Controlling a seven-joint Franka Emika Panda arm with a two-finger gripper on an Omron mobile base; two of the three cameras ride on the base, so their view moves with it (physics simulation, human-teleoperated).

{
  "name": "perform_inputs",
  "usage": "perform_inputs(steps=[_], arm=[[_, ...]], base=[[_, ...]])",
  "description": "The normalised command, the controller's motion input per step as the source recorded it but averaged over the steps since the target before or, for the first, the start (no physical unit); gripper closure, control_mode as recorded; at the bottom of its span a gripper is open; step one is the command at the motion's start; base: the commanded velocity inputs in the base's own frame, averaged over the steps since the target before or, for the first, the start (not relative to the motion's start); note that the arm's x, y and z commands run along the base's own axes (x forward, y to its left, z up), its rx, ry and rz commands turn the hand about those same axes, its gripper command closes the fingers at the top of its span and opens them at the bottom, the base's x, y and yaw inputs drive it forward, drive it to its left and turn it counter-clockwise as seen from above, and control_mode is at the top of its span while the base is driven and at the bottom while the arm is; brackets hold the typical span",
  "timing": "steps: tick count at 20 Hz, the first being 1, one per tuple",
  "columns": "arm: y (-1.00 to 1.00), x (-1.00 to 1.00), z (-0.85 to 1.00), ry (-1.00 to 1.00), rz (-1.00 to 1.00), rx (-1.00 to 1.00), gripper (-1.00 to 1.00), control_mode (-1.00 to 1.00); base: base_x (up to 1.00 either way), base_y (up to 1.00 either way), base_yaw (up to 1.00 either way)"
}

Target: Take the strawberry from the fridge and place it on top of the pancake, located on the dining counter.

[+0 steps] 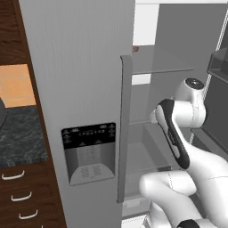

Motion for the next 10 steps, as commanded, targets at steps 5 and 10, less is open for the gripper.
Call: perform_inputs(steps=[5, 10], arm=[[0.0, -0.91, 0.75, 0.03, -0.08, 0.0, 1.0, -1.0], [0.04, -0.69, 0.58, 0.07, -0.09, 0.0, 1.0, -1.0]], base=[[0.0, 0.0, 0.0], [0.0, 0.0, 0.0]])
